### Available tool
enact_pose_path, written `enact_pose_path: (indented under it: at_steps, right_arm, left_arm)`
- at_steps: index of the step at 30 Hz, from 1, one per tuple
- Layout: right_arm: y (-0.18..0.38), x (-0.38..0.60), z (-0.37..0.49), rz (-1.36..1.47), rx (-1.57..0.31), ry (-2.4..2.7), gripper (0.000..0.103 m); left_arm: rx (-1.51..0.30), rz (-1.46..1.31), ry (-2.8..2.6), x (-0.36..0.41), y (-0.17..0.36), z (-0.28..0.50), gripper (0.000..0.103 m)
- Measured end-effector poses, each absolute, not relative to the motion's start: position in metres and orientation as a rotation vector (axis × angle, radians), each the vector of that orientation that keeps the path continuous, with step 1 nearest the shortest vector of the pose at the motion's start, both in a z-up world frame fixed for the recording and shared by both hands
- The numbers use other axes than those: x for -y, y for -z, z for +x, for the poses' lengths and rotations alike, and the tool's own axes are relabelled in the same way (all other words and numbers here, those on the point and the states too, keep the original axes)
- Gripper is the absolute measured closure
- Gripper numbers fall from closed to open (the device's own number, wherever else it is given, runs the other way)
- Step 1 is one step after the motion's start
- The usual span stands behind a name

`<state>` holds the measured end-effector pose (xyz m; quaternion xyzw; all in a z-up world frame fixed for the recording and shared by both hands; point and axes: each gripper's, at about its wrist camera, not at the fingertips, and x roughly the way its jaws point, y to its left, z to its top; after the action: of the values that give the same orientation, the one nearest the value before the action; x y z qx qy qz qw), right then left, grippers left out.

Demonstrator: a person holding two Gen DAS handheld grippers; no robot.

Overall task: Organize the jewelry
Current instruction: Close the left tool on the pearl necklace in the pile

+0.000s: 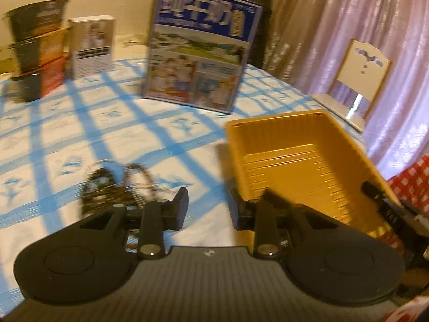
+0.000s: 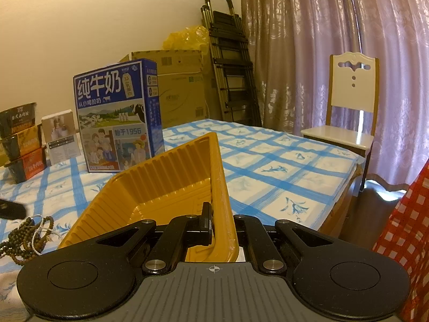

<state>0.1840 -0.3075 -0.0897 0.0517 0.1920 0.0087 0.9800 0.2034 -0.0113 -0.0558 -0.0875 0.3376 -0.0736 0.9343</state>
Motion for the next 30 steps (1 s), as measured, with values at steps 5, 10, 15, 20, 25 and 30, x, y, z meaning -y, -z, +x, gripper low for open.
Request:
enact_pose_path:
  at_steps: [5,10,15,20,25,30]
  right_arm:
    - [0.089,0.308,0.184,0.099,-0.386,-0.021,0.099]
    - [0.09,0.31,0.184,0.094,-0.386,-0.021,0.099]
    - [0.09,0.31,0.183,0.087,-0.387,-0.02,0.099]
    - [0.09,0.31,0.183,0.088,-0.388,-0.019,0.099]
    - [0.091,0.31,0.183,0.087,-0.388,-0.02,0.099]
    - [0.091,0.309,0.183,0.086,-0.389,-0.019,0.099]
  left_arm:
    - [-0.719,-0.182,0.087,-0.018,0.063,0.186,0.074]
    - [-0.748,-0.184,0.042,-0.037,0.073,0.17,0.074]
    - [-0.77,-0.184,0.016,-0.046,0.081,0.16,0.074]
    - [-0.775,-0.172,0.002,-0.049,0.083,0.159,0.074]
    - [-0.773,-0.16,-0.002,-0.049,0.084,0.161,0.074]
    - [-0.768,-0.13,-0.01,-0.049,0.087,0.163,0.074]
